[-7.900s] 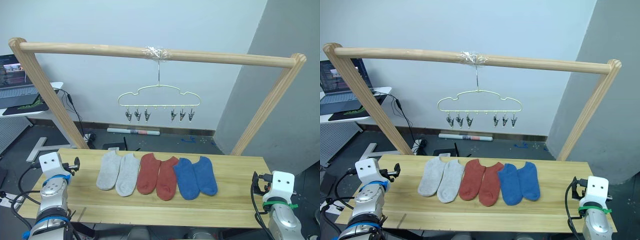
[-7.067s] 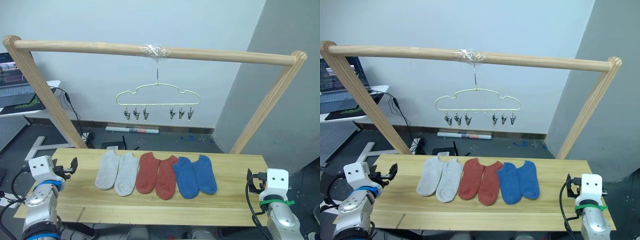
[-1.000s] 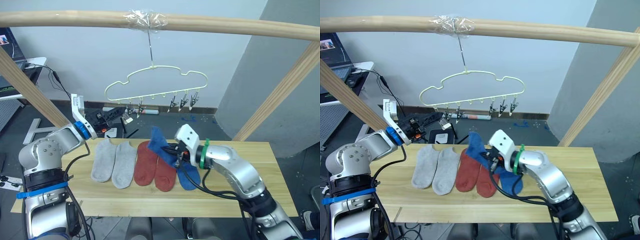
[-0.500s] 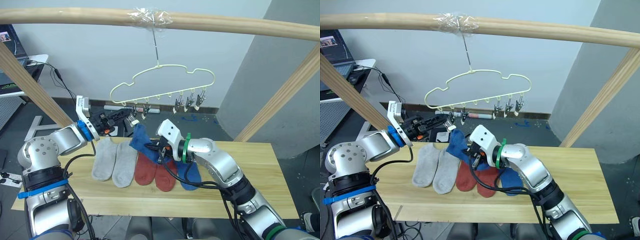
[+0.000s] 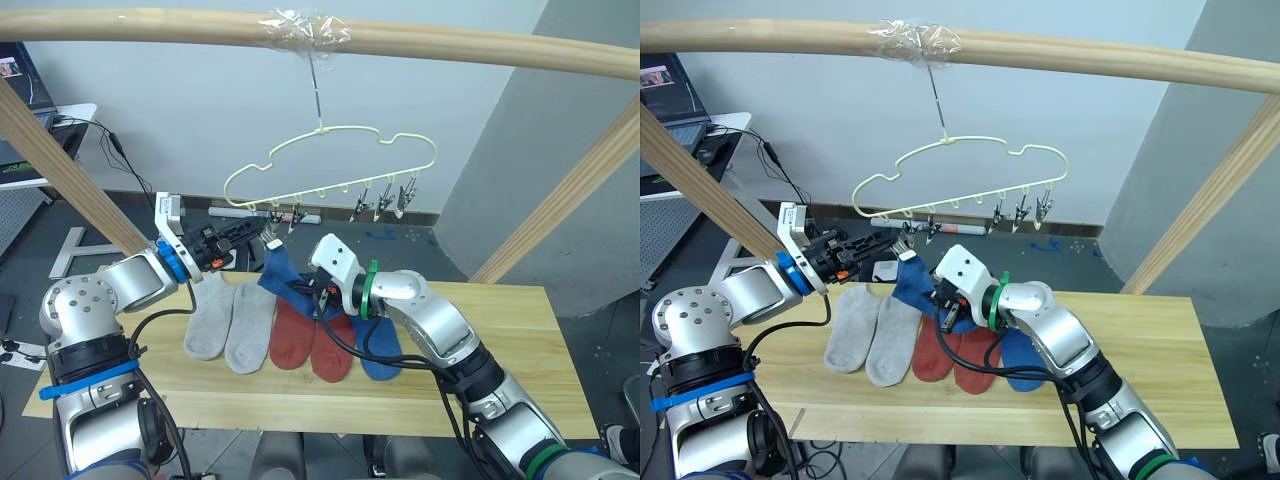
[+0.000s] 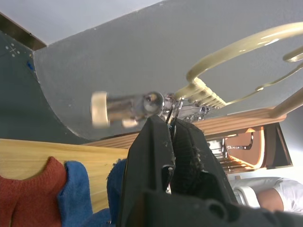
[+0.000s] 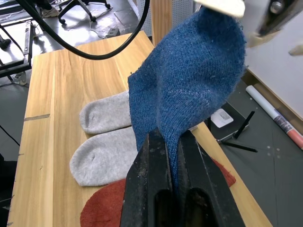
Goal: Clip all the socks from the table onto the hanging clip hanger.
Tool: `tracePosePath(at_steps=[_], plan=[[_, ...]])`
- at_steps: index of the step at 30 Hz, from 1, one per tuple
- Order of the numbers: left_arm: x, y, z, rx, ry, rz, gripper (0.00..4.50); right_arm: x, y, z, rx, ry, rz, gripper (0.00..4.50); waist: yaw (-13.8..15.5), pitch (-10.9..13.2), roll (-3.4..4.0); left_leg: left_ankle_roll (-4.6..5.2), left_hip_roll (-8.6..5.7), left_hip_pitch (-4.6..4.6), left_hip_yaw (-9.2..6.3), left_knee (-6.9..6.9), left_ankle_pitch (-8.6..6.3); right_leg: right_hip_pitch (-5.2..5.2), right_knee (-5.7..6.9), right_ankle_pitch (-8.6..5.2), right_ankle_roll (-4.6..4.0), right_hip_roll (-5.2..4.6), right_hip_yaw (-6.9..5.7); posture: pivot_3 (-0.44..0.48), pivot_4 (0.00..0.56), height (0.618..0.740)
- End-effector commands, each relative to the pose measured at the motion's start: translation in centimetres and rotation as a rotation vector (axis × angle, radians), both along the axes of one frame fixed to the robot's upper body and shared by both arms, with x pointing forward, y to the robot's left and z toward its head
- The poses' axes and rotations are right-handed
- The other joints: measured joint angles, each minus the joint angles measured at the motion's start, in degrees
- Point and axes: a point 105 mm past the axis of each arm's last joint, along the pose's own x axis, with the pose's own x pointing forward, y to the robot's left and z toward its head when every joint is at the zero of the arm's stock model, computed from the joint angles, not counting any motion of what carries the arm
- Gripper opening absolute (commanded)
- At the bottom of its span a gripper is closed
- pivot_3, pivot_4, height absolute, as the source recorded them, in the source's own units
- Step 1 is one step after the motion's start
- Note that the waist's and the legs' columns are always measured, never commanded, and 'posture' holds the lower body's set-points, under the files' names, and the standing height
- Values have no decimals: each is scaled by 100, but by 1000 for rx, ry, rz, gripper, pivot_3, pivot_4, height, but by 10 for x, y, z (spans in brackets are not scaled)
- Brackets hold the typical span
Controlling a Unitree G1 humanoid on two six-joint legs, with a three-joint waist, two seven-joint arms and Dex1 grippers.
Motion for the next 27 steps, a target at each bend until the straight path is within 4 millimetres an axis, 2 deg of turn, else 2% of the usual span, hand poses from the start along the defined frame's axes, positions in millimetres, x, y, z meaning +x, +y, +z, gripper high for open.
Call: tracePosePath(at_steps=[1,5,6,13,15,16,17,19,22,27], plan=[[-9,-6,7,16,-42,-55,0,1,8,26,52,-79,21,16,1,0,0,-7,0,-4,-5,-1,4,-2,0,0,0,-1,-6,245,197,740],[-8,-5,8,34,-68,-45,0,0,9,31,62,-86,24,16,17,0,0,-9,0,-11,-30,-1,5,0,-1,0,-1,-2,-30,245,197,740],[-7,-4,8,38,-78,-32,708,-2,10,31,62,-85,27,0,20,0,1,-9,-1,-13,-36,-1,5,1,-1,-1,-1,-2,-35,245,197,740],[-2,1,8,65,-104,-1,2920,-7,12,25,68,-63,35,0,54,0,1,-9,-1,-15,-50,-1,6,4,2,-1,-2,-1,-49,244,197,740],[4,12,4,108,-111,74,3606,-11,15,26,104,-23,38,0,55,1,1,-10,-1,-15,-51,-1,6,4,2,-1,-2,-1,-49,244,198,740],[7,17,4,123,-118,111,3891,-13,16,27,126,3,40,0,56,1,1,-9,-1,-15,-51,-1,6,4,2,-1,-2,-1,-48,244,198,740],[10,20,3,130,-124,134,3891,-15,17,28,140,20,42,0,58,1,1,-10,-1,-15,-51,-2,6,4,2,-1,-2,-1,-49,244,198,740],[11,25,1,167,-147,170,3918,-23,22,33,216,127,60,546,73,1,2,-10,0,-16,-54,-2,6,3,2,-1,-3,0,-52,246,199,740],[8,25,-3,219,-175,180,3918,-27,24,37,259,198,59,1491,91,1,2,-10,0,-16,-53,-3,6,4,2,-1,-4,-1,-51,246,200,740],[-1,19,-11,323,-243,204,3918,-24,6,24,216,186,4,3348,143,2,4,-10,-2,-17,-53,-1,6,6,1,-2,-4,-4,-52,249,199,740]])
